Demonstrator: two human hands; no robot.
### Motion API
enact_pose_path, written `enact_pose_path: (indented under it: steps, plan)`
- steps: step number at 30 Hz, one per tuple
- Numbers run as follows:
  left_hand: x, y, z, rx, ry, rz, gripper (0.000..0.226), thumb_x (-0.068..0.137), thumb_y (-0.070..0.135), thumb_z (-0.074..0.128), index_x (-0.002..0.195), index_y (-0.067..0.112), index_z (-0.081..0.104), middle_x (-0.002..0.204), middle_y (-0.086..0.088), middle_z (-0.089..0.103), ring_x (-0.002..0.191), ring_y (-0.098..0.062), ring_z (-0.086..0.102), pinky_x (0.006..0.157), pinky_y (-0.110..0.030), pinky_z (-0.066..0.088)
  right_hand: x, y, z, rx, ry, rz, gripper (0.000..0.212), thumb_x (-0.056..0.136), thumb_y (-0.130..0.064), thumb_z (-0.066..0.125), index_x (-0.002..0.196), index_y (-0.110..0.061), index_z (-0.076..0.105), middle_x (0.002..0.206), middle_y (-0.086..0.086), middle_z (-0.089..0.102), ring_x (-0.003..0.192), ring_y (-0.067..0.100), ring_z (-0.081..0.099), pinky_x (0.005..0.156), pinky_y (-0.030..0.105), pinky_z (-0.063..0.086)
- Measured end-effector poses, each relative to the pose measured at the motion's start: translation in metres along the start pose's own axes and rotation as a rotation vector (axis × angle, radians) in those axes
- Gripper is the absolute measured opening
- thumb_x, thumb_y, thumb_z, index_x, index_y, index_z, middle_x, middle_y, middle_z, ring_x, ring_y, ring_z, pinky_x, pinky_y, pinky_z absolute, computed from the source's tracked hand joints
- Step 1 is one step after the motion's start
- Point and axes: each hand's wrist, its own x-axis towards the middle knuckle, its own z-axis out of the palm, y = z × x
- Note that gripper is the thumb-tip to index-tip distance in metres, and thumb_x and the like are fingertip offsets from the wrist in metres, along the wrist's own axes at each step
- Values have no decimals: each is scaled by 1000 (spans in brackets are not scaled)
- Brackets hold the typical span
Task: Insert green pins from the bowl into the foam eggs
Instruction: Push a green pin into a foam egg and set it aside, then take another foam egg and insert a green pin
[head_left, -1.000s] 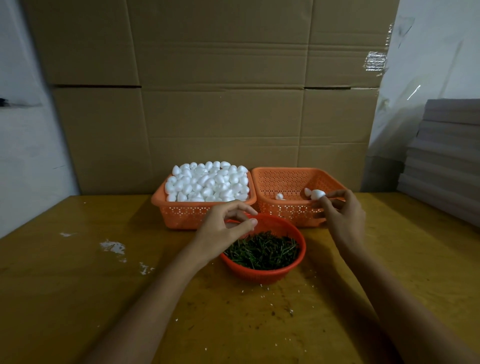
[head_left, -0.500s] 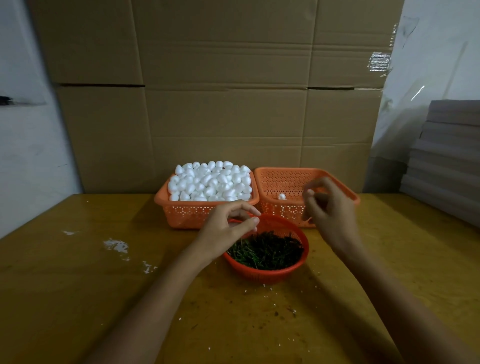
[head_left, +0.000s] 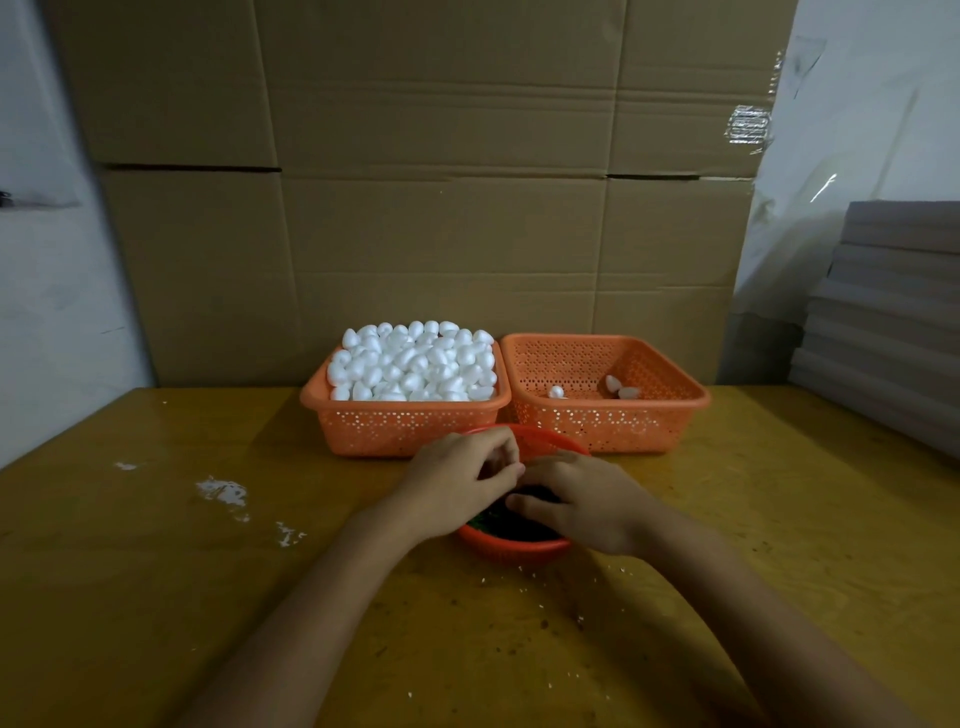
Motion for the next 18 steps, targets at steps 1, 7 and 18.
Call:
enact_pose_path:
  steps: [1, 7, 18]
  plan:
    - [0, 1, -1, 16, -8, -3, 13, 101, 42, 60, 91, 34, 58, 79, 6, 68, 72, -14, 65, 70, -50, 55, 0, 0, -1, 3, 0, 1, 39, 106, -48, 46, 134, -27, 64, 127, -5, 65, 116, 15, 57, 96, 42, 50]
    - [-1, 7, -3, 66, -43, -16, 15, 105, 32, 55, 90, 29, 59, 78, 2, 67, 70, -20, 64, 70, -48, 53, 1, 1, -1, 39, 1, -20, 30, 100, -45, 59, 122, -26, 65, 120, -10, 64, 110, 10, 56, 90, 38, 51]
    - [-1, 8, -4, 115, -78, -41, 18, 102, 32, 53, 85, 29, 57, 74, 2, 66, 65, -17, 60, 58, -33, 37, 0, 1, -5, 76, -18, -31, 18, 101, -33, 61, 118, -26, 64, 122, -12, 64, 113, 8, 55, 94, 37, 49]
